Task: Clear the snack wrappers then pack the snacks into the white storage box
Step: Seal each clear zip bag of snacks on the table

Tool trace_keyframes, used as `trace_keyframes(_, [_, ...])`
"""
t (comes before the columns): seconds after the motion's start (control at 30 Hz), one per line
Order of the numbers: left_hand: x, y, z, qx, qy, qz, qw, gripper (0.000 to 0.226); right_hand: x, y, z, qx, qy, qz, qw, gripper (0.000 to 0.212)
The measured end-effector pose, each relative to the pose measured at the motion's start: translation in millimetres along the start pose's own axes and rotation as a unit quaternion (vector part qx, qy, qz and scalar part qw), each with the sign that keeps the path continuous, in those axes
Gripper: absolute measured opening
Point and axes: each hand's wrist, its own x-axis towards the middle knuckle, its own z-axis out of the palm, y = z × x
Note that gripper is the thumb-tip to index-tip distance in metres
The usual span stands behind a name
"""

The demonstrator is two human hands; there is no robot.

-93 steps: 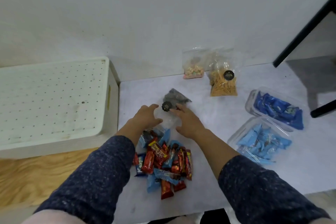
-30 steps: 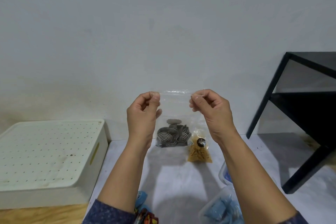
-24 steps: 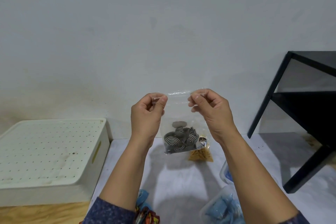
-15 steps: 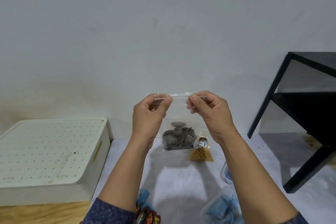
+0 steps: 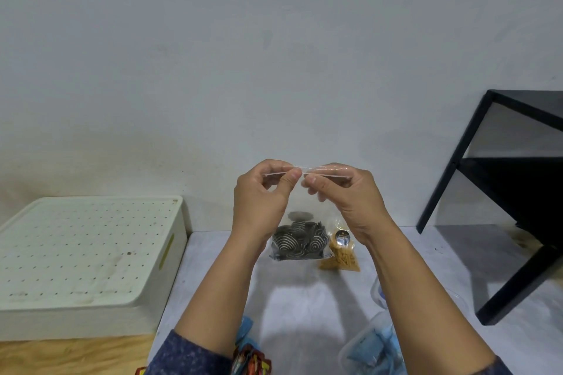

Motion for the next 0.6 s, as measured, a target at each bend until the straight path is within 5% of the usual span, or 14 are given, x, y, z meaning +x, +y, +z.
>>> trace_keyframes(0.13, [-1.3,1.1,0.1,-0.003,-0.056,0.013,0.998,0.018,-0.7,-0.8,2.7,-0.004,0.024,-0.015,1.0,0.005])
trace_keyframes(0.43, [1.6,0.7,-2.4,-0.002,-0.012,0.015,1.0,0.026,1.0,2.9,10.0,-0.024,0.024,-0.024,0.999,0.011])
trace_keyframes(0.6, [1.0,-2.1,-4.8,0.071,0.02,0.116,0.991,0.047,5.1,-1.3,10.3,-0.047,0.052,-0.066,0.995,0.024])
